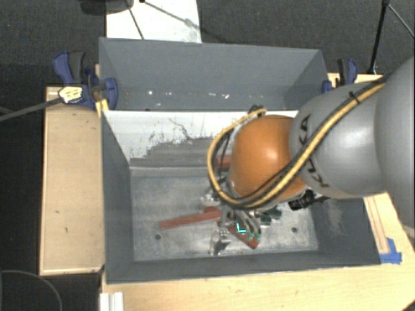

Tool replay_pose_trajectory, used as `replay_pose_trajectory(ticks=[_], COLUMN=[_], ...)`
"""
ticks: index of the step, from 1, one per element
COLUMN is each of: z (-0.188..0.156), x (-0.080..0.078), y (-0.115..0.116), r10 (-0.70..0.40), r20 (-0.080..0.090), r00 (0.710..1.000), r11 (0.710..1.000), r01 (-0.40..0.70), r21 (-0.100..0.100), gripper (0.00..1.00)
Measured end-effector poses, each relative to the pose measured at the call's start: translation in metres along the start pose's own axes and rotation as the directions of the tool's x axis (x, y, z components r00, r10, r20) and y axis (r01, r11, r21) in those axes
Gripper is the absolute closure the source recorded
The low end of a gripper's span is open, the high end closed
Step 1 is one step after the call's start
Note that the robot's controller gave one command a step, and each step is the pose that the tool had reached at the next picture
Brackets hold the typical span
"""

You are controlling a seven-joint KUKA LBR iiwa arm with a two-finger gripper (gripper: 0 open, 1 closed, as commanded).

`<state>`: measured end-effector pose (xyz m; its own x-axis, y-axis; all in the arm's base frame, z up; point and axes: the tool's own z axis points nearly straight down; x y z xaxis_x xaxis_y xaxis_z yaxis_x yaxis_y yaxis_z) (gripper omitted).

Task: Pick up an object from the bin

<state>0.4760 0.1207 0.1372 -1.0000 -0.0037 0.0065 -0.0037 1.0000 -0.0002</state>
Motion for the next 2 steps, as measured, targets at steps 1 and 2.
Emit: replay_pose_trajectory(ticks=[1,2], z=[-0.004,0.063], x=[-0.002,-0.046], y=[-0.001,0.007], r10=[0.005,-0.091], r20=[0.008,0.015], r00=[1.0,0.996], r11=[1.0,0.996], r01=[-0.005,0.091], r21=[-0.001,-0.002], gripper=[0.0,1.0])
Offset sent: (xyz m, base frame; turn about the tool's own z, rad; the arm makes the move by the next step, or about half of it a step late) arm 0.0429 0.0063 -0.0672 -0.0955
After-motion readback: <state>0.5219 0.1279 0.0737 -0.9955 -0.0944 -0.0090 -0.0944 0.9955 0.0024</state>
